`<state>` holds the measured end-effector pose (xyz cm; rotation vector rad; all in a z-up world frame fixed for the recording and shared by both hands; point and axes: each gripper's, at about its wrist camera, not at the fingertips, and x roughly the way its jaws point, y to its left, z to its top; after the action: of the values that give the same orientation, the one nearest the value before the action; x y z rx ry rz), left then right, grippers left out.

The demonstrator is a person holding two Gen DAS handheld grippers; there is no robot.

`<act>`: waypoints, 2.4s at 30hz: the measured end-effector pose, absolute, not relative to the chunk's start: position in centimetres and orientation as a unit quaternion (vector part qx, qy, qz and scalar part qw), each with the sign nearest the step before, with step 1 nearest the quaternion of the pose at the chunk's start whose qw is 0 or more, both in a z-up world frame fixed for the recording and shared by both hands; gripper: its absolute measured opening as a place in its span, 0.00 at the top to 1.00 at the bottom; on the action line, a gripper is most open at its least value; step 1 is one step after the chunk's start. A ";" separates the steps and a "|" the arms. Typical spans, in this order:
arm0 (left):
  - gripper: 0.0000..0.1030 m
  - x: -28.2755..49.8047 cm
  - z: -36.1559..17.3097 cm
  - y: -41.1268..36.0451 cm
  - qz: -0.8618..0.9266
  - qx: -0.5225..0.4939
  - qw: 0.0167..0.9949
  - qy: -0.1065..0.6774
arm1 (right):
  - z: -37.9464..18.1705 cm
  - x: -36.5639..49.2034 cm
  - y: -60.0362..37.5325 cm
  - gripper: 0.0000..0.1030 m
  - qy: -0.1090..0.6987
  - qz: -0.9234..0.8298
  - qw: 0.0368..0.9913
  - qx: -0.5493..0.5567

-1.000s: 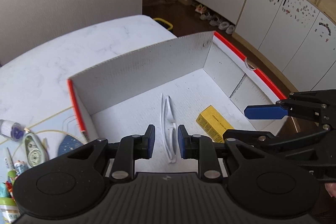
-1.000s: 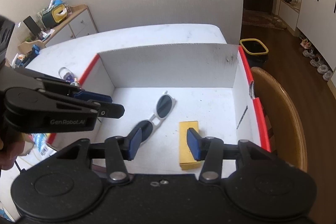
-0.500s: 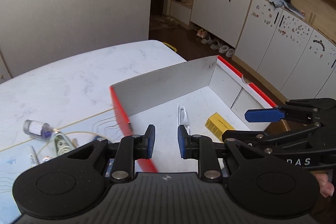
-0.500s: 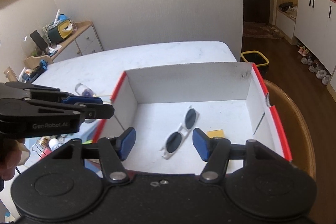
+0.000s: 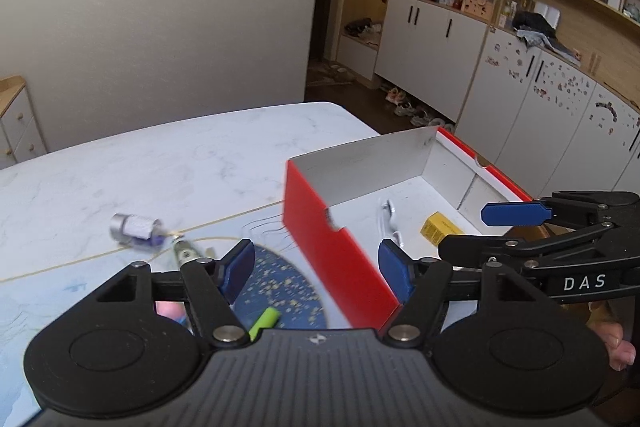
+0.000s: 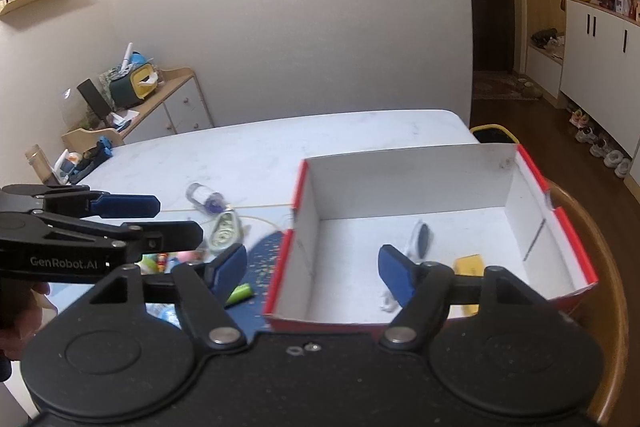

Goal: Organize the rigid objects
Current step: 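Withdraw both tools from the box back toward the pile, then close left gripper on the jar while right gripper grasps white tube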

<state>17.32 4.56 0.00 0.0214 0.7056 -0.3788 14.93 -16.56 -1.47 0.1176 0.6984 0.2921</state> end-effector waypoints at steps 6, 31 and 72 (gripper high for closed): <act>0.31 16.2 -0.5 8.2 -0.165 -0.006 0.925 0.342 | -1.4 14.0 -13.5 0.18 0.337 0.151 0.928 0.057; 0.00 13.1 -7.9 20.1 -0.069 -0.040 0.918 0.389 | -6.1 12.8 -4.1 0.07 0.394 0.201 0.897 0.007; 0.04 21.1 -15.2 22.3 -0.036 -0.081 0.884 0.459 | -13.9 16.7 4.6 0.49 0.452 0.331 0.812 -0.164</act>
<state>21.15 22.34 -15.23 -0.1678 0.9558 -0.0750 16.68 4.61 -13.92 -0.3503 0.9647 0.7065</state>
